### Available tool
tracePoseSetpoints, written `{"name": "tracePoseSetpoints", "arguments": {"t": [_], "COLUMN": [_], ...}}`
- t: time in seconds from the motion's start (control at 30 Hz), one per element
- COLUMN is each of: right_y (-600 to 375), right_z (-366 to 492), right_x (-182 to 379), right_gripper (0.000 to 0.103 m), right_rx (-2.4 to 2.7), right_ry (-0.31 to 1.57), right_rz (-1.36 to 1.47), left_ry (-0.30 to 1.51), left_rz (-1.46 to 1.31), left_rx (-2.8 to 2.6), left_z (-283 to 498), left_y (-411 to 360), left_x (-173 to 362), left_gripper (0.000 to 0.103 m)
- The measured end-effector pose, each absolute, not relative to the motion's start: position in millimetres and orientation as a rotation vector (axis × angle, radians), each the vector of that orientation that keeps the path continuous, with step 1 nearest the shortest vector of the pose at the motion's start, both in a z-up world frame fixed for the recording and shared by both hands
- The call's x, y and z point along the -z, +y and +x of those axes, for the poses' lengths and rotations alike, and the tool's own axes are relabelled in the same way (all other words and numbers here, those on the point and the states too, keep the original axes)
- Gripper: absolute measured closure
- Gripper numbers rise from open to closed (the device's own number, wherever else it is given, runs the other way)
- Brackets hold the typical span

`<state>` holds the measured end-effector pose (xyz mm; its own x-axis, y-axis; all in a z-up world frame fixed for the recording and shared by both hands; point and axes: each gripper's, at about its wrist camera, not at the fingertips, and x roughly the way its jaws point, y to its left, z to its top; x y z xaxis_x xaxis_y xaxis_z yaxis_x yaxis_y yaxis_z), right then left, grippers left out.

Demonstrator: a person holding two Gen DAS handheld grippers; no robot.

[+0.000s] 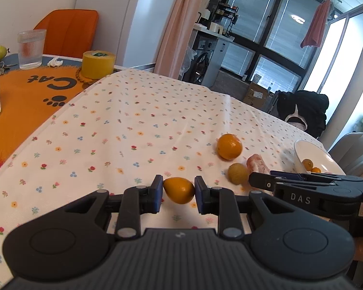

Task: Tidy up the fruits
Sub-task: 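Carry the pomelo segment and small orange over the white plate and open both tools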

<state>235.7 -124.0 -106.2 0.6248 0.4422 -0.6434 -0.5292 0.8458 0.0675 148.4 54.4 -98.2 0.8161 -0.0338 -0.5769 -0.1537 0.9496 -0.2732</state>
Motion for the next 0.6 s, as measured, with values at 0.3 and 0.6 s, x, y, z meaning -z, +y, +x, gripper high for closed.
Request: {"name": "tracePoseSetpoints", "arguments": {"t": [0.3, 0.6], "right_y": [-142.7, -170.8], "right_z": [225.3, 221.3], "right_x": [90.0, 77.4], "right_gripper": [0.07, 0.07], "right_rx": [-0.563, -0.53], "right_ry": [0.663, 0.625], "right_rz": [-0.094, -0.059], "left_ry": [0.597, 0.566], "left_rz": [-0.292, -0.271], "left_rx": [-0.033, -0.014], "left_z": [143.6, 147.2], "left_y": [34.5, 20.0], "left_x": [87.9, 73.8], "left_gripper": [0.077, 0.077]}}
